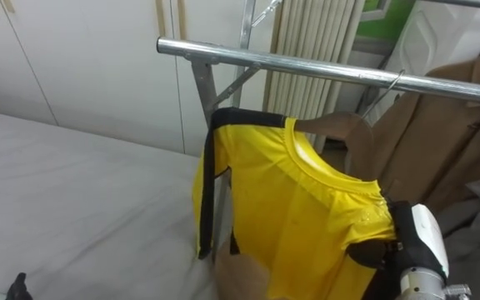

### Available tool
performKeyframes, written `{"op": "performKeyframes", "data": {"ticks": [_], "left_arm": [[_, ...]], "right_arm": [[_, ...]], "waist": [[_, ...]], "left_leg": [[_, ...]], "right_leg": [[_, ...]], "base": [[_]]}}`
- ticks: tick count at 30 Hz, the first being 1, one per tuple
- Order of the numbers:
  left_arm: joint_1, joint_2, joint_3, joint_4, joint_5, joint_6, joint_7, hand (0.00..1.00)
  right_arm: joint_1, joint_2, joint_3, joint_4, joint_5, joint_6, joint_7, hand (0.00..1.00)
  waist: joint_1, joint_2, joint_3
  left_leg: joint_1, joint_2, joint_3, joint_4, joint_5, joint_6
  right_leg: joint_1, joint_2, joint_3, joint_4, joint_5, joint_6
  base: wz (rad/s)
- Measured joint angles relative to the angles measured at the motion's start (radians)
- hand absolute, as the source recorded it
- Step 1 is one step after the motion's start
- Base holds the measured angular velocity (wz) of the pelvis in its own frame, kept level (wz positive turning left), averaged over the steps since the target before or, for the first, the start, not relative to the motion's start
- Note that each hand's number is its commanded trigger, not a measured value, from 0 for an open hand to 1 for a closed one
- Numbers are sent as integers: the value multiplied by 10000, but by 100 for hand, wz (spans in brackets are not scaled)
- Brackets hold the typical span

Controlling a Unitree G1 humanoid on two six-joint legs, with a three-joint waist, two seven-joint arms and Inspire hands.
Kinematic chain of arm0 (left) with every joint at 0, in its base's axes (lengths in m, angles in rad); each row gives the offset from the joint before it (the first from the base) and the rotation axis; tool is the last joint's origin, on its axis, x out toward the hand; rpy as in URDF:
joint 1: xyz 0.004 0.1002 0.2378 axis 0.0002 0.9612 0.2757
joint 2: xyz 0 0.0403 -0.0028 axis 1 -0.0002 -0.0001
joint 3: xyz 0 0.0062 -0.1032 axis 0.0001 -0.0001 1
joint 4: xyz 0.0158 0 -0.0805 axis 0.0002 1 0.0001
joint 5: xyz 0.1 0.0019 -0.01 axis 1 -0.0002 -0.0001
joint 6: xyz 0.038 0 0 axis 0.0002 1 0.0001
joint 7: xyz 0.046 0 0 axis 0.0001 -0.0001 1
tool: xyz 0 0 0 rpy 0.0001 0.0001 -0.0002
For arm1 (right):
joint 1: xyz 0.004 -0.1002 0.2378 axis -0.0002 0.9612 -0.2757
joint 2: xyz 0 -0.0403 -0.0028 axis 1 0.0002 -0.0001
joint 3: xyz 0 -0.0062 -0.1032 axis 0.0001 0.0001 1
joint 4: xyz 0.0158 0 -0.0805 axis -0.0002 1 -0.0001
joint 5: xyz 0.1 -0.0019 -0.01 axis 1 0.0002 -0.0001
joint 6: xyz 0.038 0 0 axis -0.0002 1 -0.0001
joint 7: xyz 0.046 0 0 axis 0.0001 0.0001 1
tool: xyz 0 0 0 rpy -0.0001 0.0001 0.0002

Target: Hang clothes

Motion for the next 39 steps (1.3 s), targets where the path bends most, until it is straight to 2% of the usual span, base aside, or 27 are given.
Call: {"op": "performKeyframes", "data": {"ticks": [5,16,39], "left_arm": [[1,-14,0,4,0,-8,59,0],[-69,-18,-5,151,-59,-73,482,0],[-80,-18,-10,211,-110,-73,508,0]], "right_arm": [[0,0,-1,-63,-192,-3,-96,0],[0,0,-2,-126,-102,-26,-212,0],[0,1,3,-126,185,-26,-208,0]], "waist": [[3,65,-38],[-16,71,-30],[-37,39,-6]], "left_leg": [[27,2,-1,0,0,0],[147,4,43,-1,0,0],[149,16,13,-16,0,0]], "right_leg": [[31,3,5,4,0,0],[162,-2,24,-30,1,-2],[233,-18,22,-192,12,-18]], "base": [[0],[0],[0]]}}
